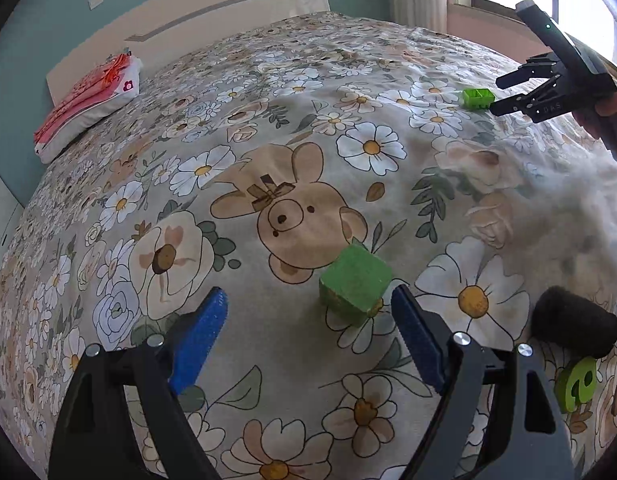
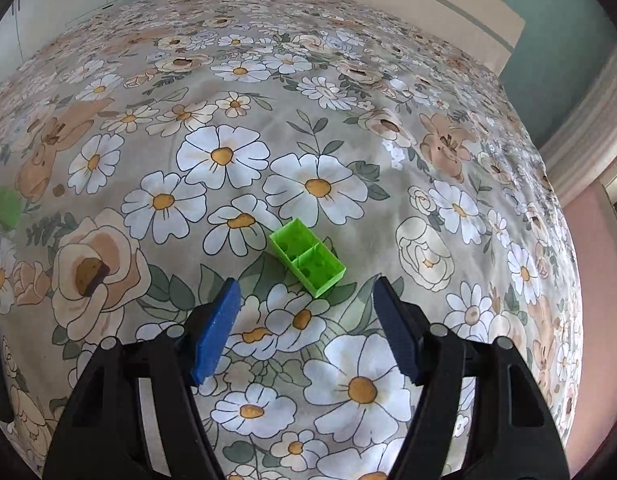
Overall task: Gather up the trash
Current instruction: 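Grasp the dark green cube with the left tool while the right tool grasps the lime green brick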
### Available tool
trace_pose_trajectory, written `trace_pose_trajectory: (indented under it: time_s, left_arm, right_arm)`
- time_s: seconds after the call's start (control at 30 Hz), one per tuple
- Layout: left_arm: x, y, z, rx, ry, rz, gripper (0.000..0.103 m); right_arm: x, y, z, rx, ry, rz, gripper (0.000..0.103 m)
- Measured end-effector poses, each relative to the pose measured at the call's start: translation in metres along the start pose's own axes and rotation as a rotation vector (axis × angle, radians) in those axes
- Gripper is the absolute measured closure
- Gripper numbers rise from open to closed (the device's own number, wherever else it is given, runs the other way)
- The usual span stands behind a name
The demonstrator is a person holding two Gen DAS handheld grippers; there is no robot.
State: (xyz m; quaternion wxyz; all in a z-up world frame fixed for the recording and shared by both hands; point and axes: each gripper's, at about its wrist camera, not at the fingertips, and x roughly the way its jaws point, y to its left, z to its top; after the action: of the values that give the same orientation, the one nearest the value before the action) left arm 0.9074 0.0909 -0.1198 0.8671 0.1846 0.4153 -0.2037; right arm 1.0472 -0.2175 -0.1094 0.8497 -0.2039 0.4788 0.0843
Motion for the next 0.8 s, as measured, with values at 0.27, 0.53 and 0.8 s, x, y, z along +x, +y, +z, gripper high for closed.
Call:
trace_pose_trajectory:
  time_s: [0.27, 0.53, 0.8]
  left_arm:
    - [0.019, -0.010, 0.013, 0.143, -0.021, -0.046, 0.017]
    - [0.023, -0.019, 0.017, 0.163, -0.036, -0.096, 0.039]
    - [0.009, -0.014, 0.004, 0.021, -0.015, -0.090, 0.065]
  right_arm:
    - [0.039, -0.009, 0.021, -0.140, 0.027, 0.065, 0.034]
    - [0.048, -0.006, 0.025, -0.092, 0.032, 0.141, 0.049]
    - [0.030, 0.007, 0.011, -0.004, -0.007, 0.126, 0.079]
